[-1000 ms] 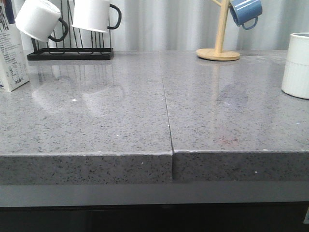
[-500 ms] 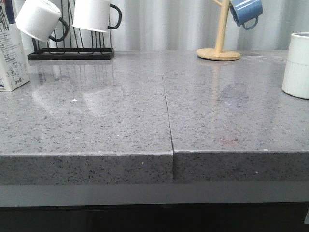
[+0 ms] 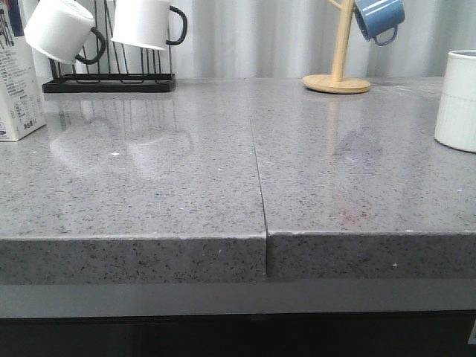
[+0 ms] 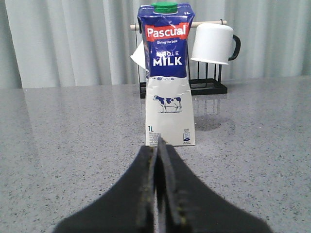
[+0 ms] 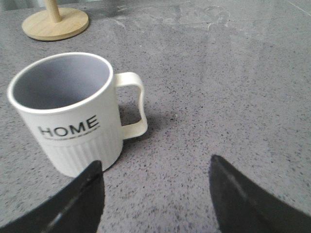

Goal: Place milk next to cup
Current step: 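Move the right gripper toward the white HOME mug's handle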

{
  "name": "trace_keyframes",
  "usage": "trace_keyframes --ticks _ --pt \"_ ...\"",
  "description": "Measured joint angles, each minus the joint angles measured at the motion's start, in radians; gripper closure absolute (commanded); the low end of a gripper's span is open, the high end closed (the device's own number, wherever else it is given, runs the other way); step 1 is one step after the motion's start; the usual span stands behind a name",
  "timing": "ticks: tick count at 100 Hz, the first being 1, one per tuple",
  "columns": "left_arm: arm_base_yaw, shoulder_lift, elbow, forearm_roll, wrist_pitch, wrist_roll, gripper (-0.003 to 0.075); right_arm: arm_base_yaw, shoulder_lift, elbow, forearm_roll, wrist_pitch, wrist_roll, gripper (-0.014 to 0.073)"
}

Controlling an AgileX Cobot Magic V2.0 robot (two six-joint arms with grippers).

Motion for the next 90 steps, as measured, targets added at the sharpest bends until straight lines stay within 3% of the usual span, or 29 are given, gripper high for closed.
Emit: trace_keyframes --ticks 33,90 --pt "0.0 0.0 0.0 0.0 0.0 0.0 0.0741 -0.002 0.253 -0.002 0.0 -0.209 0.0 0.0118" --pt "0.0 0.0 0.0 0.0 0.0 0.0 0.0741 -0.002 0.465 -0.036 -0.061 -0.464 0.045 0.0118"
